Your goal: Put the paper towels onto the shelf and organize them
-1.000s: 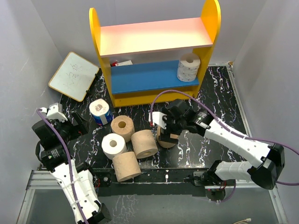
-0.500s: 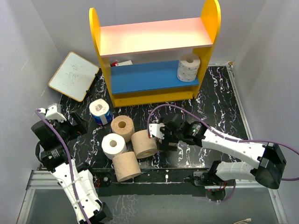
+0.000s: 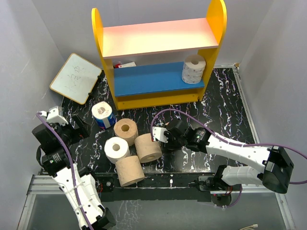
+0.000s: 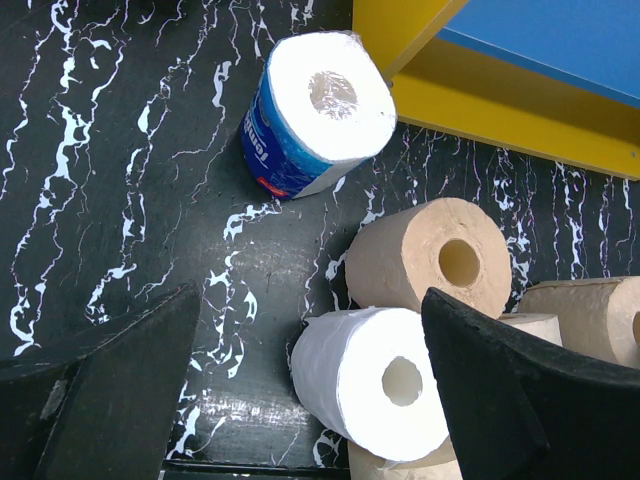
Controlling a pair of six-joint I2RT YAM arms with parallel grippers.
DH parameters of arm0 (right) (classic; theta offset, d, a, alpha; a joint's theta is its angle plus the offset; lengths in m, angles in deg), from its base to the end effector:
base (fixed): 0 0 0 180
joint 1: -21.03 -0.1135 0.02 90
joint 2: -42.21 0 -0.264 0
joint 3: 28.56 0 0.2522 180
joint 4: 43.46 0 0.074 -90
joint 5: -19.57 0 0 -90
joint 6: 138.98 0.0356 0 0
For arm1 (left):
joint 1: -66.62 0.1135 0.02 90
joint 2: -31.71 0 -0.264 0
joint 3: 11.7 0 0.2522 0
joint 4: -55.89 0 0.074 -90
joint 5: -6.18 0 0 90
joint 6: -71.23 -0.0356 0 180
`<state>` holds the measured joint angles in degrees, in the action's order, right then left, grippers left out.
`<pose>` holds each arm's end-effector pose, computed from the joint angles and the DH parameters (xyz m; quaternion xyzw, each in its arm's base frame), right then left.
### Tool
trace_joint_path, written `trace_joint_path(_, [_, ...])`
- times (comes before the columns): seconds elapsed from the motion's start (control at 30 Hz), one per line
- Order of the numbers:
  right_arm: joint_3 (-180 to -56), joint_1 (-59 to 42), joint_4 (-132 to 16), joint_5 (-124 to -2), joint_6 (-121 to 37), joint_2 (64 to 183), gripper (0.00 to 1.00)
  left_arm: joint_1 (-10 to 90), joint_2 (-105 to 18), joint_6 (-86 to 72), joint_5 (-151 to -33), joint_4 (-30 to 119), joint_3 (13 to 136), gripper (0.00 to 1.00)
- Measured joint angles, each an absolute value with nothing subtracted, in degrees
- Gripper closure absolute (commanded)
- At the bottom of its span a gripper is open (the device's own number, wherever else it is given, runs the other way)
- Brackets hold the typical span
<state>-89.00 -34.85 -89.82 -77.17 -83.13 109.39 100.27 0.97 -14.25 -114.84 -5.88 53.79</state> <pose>0.1346 0.1912 0.2398 -0.6566 0.6826 0.0048 0.3208 0.0879 0.0365 0.3447 -0.1367 0.8222 -0.0941 0.5445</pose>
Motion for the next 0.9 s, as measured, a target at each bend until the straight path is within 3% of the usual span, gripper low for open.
trace_joint_path(0.2, [-88.4,-34.9,-89.8,-77.6,-83.2,109.4,0.67,100.3,1.0,-14.3,-115.0,-5.9,53.8,0.09])
trace_joint_path(0.27, [-88.4,-34.9,-89.7,-77.7,-83.2,109.4,0.79,100.3,1.0,-14.3,-115.0,-5.9,53.8,0.09])
trace_joint_path(0.33, [-88.4,-34.9,-89.3,-78.0,-83.1,109.4,1.00,100.3,1.0,-14.3,-115.0,-5.9,53.8,0.09])
trace_joint_path(0.7, [-89.5,-33.3,-91.3,-83.0,-87.3,109.2,1.00,100.3,1.1,-14.3,-115.0,-5.9,53.8,0.10])
trace_joint_path(0.9, [-109.0,-28.4,-99.2,-84.1,-92.2,112.5,1.00,100.3,1.1,-14.3,-115.3,-5.9,53.8,0.10])
